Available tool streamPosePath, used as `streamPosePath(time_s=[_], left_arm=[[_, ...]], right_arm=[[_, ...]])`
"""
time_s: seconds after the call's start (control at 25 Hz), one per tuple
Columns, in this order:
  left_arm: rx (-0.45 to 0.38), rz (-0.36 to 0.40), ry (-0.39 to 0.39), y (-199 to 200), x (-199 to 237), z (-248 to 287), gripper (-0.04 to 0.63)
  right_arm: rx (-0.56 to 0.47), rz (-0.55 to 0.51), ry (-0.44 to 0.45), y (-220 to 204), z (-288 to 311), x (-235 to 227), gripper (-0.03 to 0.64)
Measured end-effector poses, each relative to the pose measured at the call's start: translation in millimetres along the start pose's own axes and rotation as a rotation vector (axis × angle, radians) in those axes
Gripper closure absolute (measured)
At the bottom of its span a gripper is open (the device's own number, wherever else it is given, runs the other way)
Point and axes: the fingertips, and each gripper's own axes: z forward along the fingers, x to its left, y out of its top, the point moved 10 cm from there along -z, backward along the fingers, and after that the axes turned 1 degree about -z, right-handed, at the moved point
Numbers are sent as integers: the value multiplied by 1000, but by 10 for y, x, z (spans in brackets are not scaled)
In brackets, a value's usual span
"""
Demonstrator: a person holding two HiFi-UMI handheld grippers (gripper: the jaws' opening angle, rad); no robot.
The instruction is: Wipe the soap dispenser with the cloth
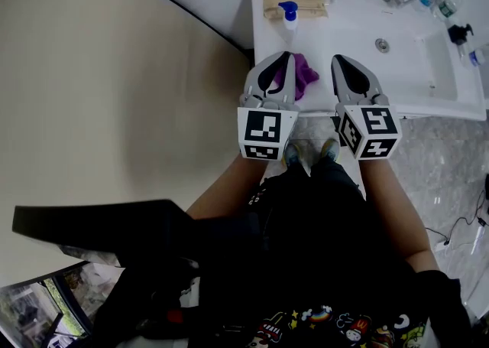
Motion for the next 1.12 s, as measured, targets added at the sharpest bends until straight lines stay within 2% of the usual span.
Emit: streamPosePath(time_s=[0.52,1.12], left_arm=[[14,-9,47,-38,61,-60,594],[36,-31,35,-128,58,-133,593]], right_arm=[[-22,-42,7,10,-55,84,594],[-28,-47,4,-11,-131,165,594]])
